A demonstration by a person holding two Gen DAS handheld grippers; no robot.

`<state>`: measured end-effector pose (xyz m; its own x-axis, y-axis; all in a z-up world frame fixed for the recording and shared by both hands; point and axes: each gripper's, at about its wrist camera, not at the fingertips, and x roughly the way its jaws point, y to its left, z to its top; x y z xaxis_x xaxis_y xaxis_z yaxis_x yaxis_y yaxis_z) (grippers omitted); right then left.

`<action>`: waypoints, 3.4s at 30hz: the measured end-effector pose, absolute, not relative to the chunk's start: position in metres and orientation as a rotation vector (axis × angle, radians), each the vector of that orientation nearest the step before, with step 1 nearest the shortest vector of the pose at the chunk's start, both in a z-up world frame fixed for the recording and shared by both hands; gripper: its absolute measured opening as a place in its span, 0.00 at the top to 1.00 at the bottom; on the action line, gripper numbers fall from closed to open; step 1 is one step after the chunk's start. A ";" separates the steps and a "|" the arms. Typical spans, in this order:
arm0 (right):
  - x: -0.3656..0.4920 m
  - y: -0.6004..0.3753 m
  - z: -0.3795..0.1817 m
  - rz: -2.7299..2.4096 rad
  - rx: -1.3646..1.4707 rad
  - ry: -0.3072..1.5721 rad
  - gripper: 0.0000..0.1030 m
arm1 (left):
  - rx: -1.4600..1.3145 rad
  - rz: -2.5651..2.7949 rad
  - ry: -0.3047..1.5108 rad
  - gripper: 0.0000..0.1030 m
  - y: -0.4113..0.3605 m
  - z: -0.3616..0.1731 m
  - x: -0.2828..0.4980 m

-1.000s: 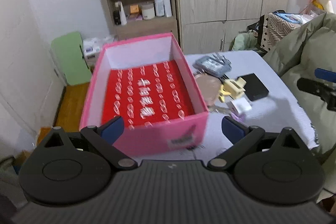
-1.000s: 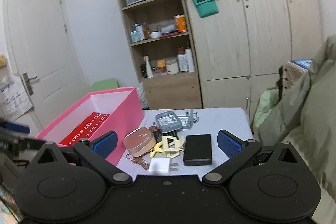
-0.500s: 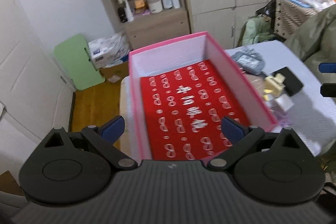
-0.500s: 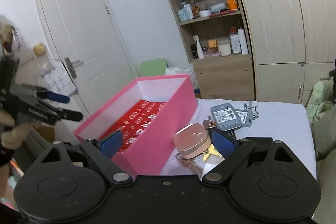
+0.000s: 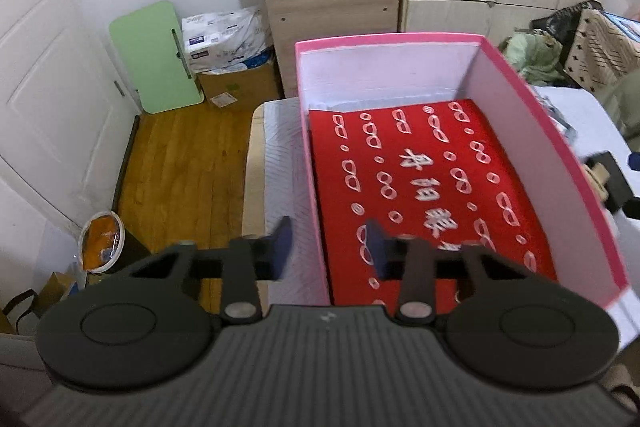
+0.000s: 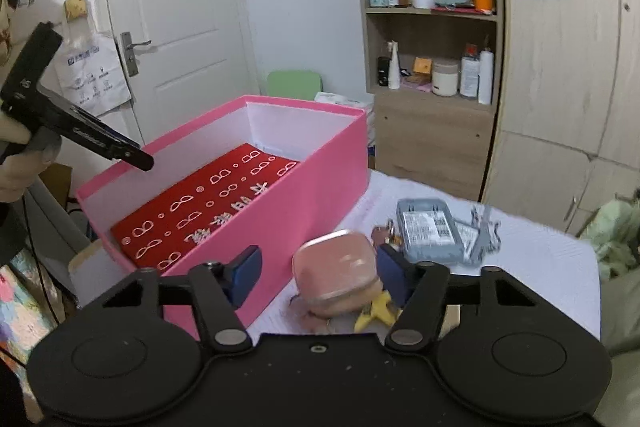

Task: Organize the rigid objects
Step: 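Grasp the pink-beige round case with the right tool, then carry the pink-beige case into the pink box and open the right tool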

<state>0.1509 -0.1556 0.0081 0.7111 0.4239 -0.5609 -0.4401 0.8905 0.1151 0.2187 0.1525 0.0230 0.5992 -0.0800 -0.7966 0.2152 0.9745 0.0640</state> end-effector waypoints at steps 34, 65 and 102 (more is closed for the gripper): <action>0.224 -0.115 -0.039 0.500 -0.332 0.849 0.24 | 0.083 -0.114 0.819 0.97 0.155 -0.004 0.245; 0.377 0.013 0.001 0.504 0.157 1.162 0.24 | 0.040 -0.051 0.803 0.97 0.147 -0.001 0.235; 0.201 -0.158 0.076 0.481 0.329 0.853 0.16 | 0.042 -0.033 0.794 0.97 0.144 -0.006 0.231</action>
<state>0.2013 -0.1581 0.0765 0.5616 0.5283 -0.6368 -0.2715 0.8447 0.4613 0.2314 0.1441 -0.0056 0.7004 -0.0135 -0.7136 0.0454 0.9986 0.0256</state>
